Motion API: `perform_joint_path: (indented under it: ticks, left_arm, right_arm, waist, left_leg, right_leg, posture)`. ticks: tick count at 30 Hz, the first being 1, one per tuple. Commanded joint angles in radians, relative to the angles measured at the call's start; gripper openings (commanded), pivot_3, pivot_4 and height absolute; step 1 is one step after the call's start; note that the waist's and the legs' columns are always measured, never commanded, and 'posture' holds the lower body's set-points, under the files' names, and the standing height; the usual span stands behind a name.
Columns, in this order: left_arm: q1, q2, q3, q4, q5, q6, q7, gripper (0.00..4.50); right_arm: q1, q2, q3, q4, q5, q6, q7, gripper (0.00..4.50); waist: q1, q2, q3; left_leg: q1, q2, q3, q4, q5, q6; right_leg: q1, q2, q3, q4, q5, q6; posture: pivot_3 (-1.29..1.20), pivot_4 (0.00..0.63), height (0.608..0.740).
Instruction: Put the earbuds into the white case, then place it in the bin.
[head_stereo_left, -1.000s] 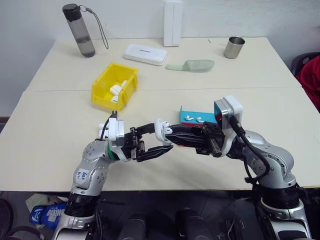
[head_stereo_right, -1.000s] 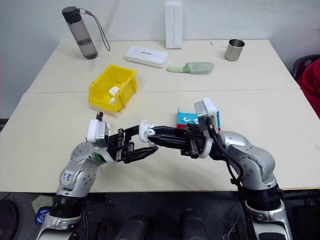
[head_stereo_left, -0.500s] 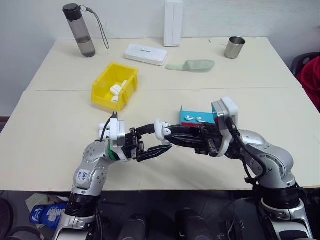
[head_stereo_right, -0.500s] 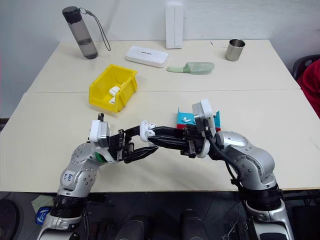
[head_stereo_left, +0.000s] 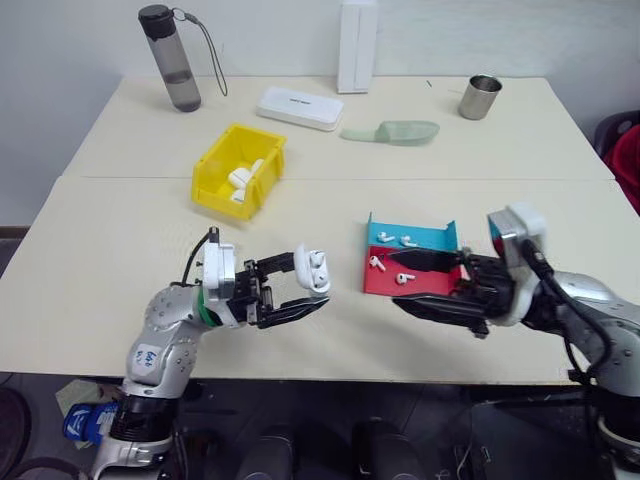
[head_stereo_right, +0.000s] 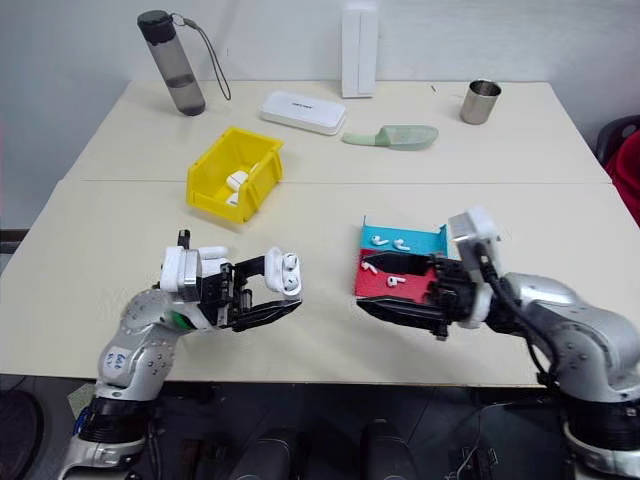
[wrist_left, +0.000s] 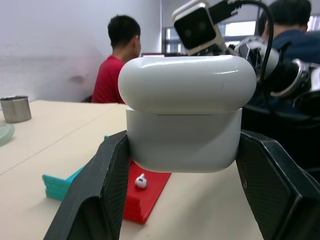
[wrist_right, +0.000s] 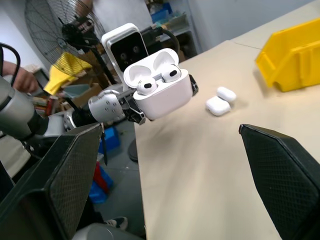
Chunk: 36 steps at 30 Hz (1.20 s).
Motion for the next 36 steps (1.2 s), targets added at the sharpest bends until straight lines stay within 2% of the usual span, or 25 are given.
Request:
perform_joint_path:
  ticks: [1,7,11,12,19,24,29,31,33,34,36]
  left_arm:
    - [-0.058,0.078,-0.084,-0.019,0.152,-0.008,0.004,2.76]
    - [-0.128,0.121,-0.194,0.000,0.280,-0.005,0.006,2.76]
    - [-0.144,0.102,-0.214,0.013,0.289,0.006,0.019,2.76]
    - [-0.148,0.101,-0.218,0.014,0.292,0.008,0.021,2.76]
    - [-0.146,0.090,-0.218,0.002,0.294,0.005,0.032,2.76]
    - [-0.129,0.089,-0.195,-0.023,0.267,0.005,0.033,2.76]
    - [-0.092,0.092,-0.132,-0.071,0.189,0.066,0.052,2.76]
    - [-0.075,0.094,-0.106,-0.084,0.161,0.086,0.064,2.76]
    - [-0.058,0.094,-0.064,-0.098,0.127,0.119,0.094,2.76]
    - [-0.052,0.097,-0.036,-0.101,0.110,0.133,0.111,2.76]
    - [-0.054,0.100,0.026,-0.094,0.078,0.164,0.156,2.76]
  right_arm:
    - [0.000,-0.066,0.069,-0.039,-0.178,-0.137,0.081,3.90]
    - [-0.155,0.032,0.243,-0.091,-0.282,-0.163,-0.002,1.79]
    - [-0.220,0.088,0.310,-0.109,-0.300,-0.128,-0.054,0.30]
    - [-0.232,0.098,0.322,-0.110,-0.304,-0.124,-0.061,0.07]
    - [-0.239,0.063,0.425,-0.083,-0.429,-0.121,-0.062,0.07]
    - [-0.195,0.029,0.369,-0.062,-0.437,-0.134,-0.045,0.07]
    - [-0.056,-0.029,0.200,-0.047,-0.359,-0.189,0.030,0.07]
    - [0.009,-0.008,0.110,-0.048,-0.304,-0.232,0.053,0.07]
    - [0.061,0.064,-0.011,-0.056,-0.211,-0.252,-0.010,0.07]
    - [0.098,0.077,-0.068,-0.070,-0.133,-0.215,-0.042,0.23]
    - [0.168,0.120,-0.147,-0.095,-0.123,-0.265,-0.070,0.65]
  waist:
    - [0.000,0.000,0.000]
    - [-0.008,0.000,0.000]
    - [-0.003,-0.001,0.001]
    - [-0.001,-0.001,0.001]
    - [0.000,-0.001,0.001]
    - [-0.003,-0.001,0.001]
    - [0.008,-0.003,0.002]
    - [0.011,-0.003,0.002]
    - [0.012,-0.003,0.002]
    - [0.011,-0.003,0.002]
    - [0.015,-0.003,0.002]
  left_leg:
    - [0.000,0.000,0.000,0.000,0.000,0.000]
    - [0.000,0.000,0.003,-0.001,0.000,0.000]
    - [-0.001,0.000,0.001,-0.001,0.000,0.000]
    - [-0.001,0.000,0.001,-0.001,0.000,0.000]
    - [-0.001,-0.001,0.000,-0.001,0.000,0.000]
    - [-0.001,-0.001,0.000,-0.001,0.000,0.000]
    - [-0.001,-0.001,0.000,-0.001,0.000,0.000]
    - [-0.001,0.000,0.000,-0.001,0.000,0.000]
    - [-0.001,0.000,0.000,-0.001,0.000,0.000]
    - [-0.001,0.000,0.001,-0.001,0.000,0.000]
    - [0.000,0.000,0.001,-0.001,0.000,0.000]
  right_leg:
    - [0.000,0.000,0.000,0.000,0.000,0.000]
    - [-0.002,0.001,0.002,0.001,0.000,0.000]
    - [-0.003,0.000,0.002,0.000,0.000,0.000]
    - [-0.002,0.000,0.001,0.000,0.000,0.000]
    - [-0.002,0.000,0.001,0.000,0.000,0.000]
    - [-0.002,0.000,0.001,0.001,0.000,0.000]
    - [-0.002,0.000,0.001,0.000,0.000,0.000]
    - [-0.002,0.000,0.001,0.000,0.000,0.000]
    - [-0.002,0.000,0.001,0.000,0.000,0.000]
    - [-0.001,0.000,0.001,0.000,0.000,0.000]
    - [-0.002,0.000,0.002,0.001,0.000,0.000]
  posture:
    - [0.00,0.150,0.740]
    - [0.00,0.150,0.740]
    - [0.00,0.150,0.740]
    - [0.00,0.150,0.740]
    - [0.00,0.150,0.740]
    - [0.00,0.150,0.740]
    - [0.00,0.150,0.740]
    - [0.00,0.150,0.740]
    - [0.00,0.150,0.740]
    - [0.00,0.150,0.740]
    - [0.00,0.150,0.740]
